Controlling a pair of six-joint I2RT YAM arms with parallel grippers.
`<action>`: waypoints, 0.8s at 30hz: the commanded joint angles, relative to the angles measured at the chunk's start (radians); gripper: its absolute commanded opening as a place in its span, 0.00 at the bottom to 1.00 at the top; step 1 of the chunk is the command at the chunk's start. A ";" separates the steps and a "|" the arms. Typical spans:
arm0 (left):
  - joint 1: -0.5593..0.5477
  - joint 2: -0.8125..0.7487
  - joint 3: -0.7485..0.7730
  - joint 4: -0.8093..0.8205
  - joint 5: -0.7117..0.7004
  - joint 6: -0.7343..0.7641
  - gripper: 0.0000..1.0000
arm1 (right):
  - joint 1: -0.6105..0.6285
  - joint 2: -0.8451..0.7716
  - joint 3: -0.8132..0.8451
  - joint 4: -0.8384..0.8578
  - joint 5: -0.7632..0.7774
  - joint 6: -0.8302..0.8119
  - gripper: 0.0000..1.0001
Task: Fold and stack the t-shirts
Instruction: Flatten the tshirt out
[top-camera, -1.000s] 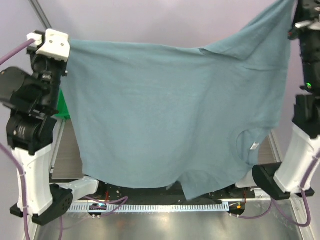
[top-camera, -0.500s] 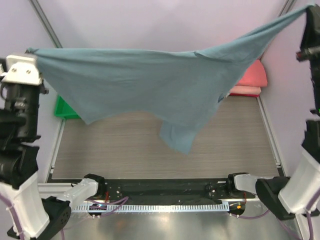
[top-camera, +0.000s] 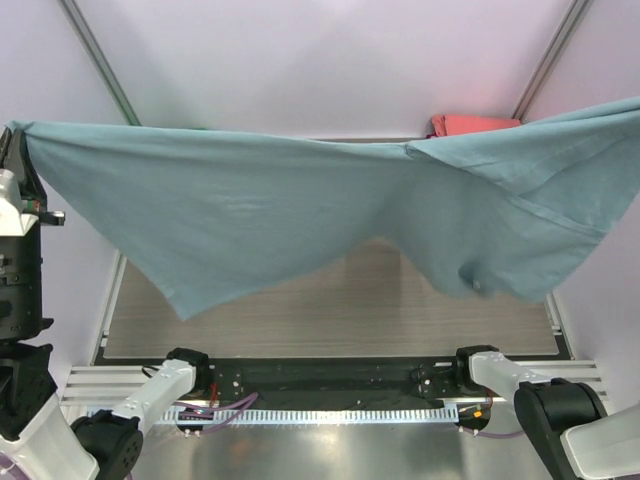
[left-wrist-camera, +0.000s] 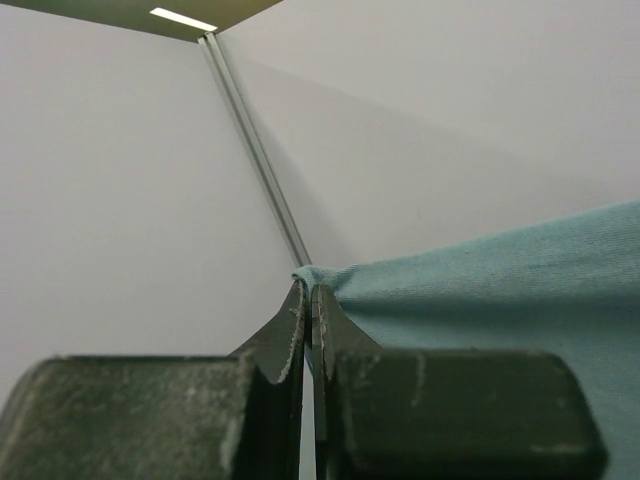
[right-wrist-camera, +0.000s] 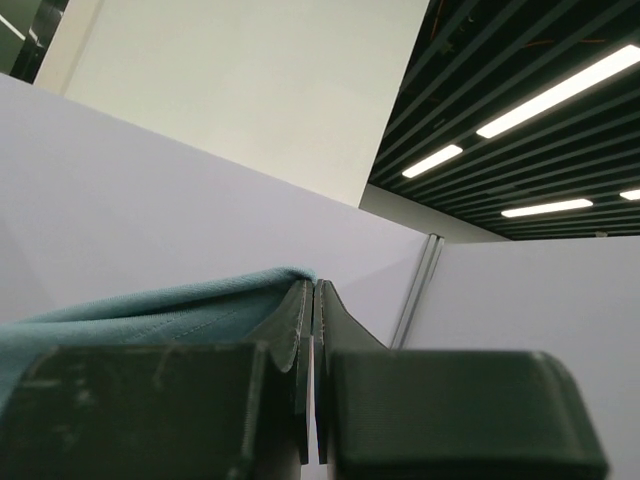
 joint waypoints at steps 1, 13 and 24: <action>0.010 0.039 -0.008 0.029 -0.042 0.026 0.00 | -0.006 0.071 -0.017 0.031 0.036 -0.021 0.01; 0.010 0.068 -0.424 0.254 -0.031 0.149 0.00 | -0.006 0.064 -0.549 0.249 -0.056 -0.033 0.01; 0.010 0.298 -0.789 0.391 0.027 0.147 0.00 | -0.004 0.217 -1.019 0.444 -0.086 -0.022 0.01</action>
